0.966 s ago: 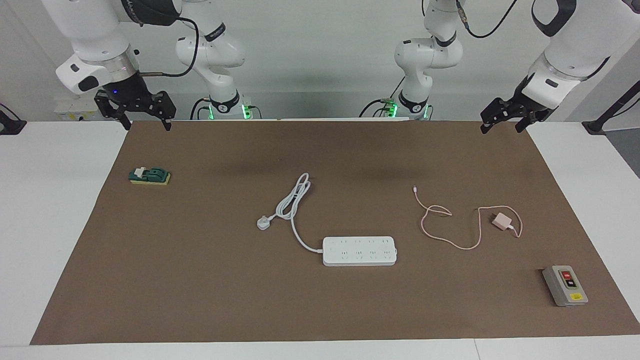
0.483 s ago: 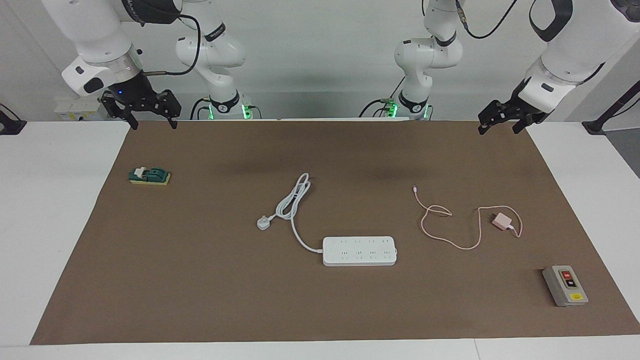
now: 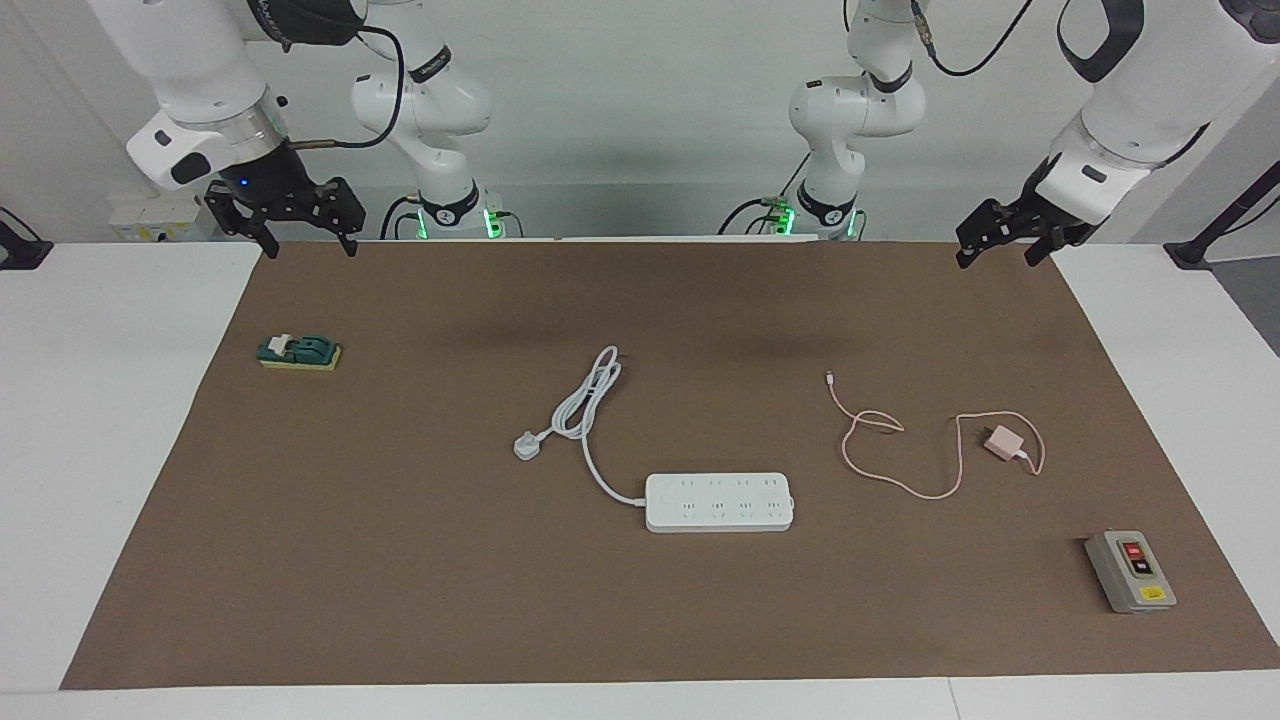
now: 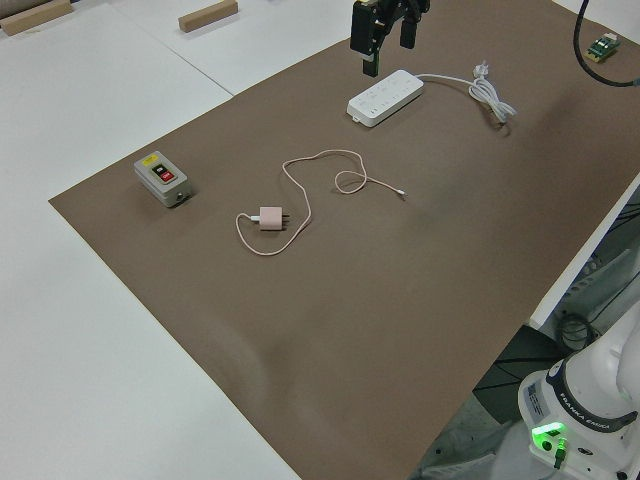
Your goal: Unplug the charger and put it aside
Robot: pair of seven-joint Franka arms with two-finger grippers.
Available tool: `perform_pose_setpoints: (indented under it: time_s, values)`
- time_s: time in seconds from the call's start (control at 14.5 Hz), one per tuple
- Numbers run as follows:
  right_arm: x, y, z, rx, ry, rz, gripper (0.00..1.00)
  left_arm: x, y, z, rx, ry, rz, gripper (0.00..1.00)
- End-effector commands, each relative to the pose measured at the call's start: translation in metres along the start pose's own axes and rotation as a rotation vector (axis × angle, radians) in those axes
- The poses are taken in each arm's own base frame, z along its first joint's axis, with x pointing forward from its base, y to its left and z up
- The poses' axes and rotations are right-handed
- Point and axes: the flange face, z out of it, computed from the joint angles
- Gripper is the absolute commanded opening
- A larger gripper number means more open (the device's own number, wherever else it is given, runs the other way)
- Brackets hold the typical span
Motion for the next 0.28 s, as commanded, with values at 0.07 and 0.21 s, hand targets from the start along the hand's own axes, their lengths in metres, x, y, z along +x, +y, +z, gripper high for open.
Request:
perform_pose_setpoints:
  time_s: [0.07,0.21]
  values:
    - [-0.0068,-0.0045,-0.0008,0.018,0.005,-0.015,1.00,-0.0082,-0.0015,0.0003,0.012,0.017,0.012,1.00]
    - [-0.0070,-0.0037,-0.0006,0.018,0.003,-0.015,1.00,-0.0075,-0.0015,0.0009,0.012,0.017,0.012,1.00]
